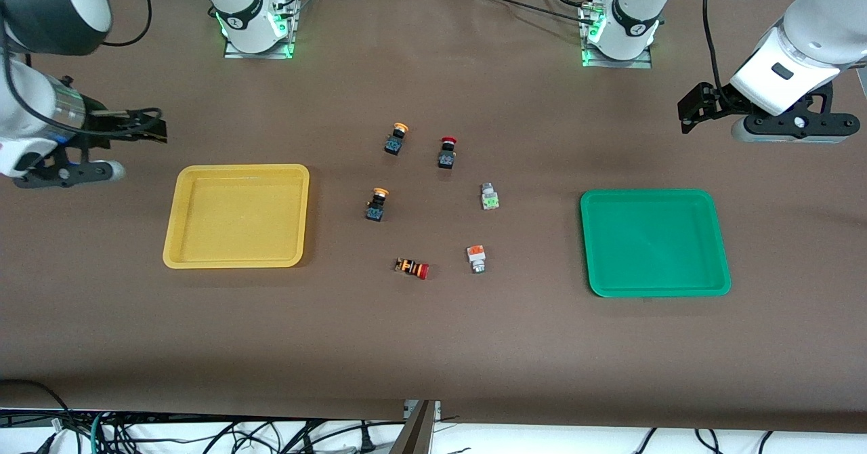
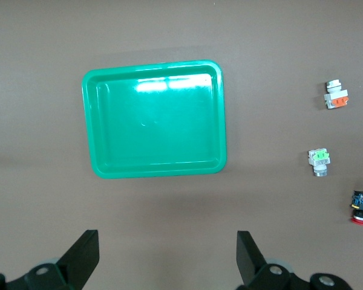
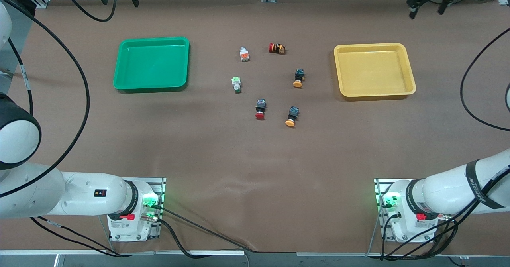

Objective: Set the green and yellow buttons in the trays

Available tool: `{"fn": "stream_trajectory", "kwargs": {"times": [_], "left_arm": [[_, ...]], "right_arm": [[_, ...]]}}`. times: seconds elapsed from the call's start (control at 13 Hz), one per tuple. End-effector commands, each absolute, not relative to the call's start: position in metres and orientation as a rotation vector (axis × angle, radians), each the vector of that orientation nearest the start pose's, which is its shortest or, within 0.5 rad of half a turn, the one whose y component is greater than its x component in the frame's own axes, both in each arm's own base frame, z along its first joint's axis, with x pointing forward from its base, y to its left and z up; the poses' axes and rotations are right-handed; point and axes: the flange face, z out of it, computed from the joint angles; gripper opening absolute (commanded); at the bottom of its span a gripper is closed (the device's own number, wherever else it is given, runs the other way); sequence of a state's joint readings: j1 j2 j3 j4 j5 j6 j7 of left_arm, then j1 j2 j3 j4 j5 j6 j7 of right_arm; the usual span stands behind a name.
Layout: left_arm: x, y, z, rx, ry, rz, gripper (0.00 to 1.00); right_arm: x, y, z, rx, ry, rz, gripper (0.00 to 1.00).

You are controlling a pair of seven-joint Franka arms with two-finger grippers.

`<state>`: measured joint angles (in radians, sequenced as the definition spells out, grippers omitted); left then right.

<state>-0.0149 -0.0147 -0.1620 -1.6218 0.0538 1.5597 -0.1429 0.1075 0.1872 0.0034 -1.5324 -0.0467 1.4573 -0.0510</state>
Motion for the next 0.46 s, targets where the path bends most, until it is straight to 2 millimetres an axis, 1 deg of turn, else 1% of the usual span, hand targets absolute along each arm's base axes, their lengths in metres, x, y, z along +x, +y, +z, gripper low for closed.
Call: {"fn": "stream_trajectory", "kwargs": {"times": [0.0,0.08,0.23,0.38], "left_arm": [[0.536,-0.091,0.616,-3.039,0.089,0.069,1.0],[0.533,-0.09,0.614,-3.039,0.087,0.106,1.0],[0.536,-0.091,0.606,-3.047,0.072,0.144,1.0],[0.537,-0.097,0.6,-3.044,0.088,0.166,1.0]], "right_arm": [[0.603,0.092,0.495,-3.109,-0.274,0.402,1.0],[0.61,0.108,0.476,-3.103,-0.226,0.394,1.0],[0.622,0.152,0.434,-3.127,-0.178,0.364,1.0],[0.621,0.2,0.4,-3.156,-0.071,0.361,1.0]]}}
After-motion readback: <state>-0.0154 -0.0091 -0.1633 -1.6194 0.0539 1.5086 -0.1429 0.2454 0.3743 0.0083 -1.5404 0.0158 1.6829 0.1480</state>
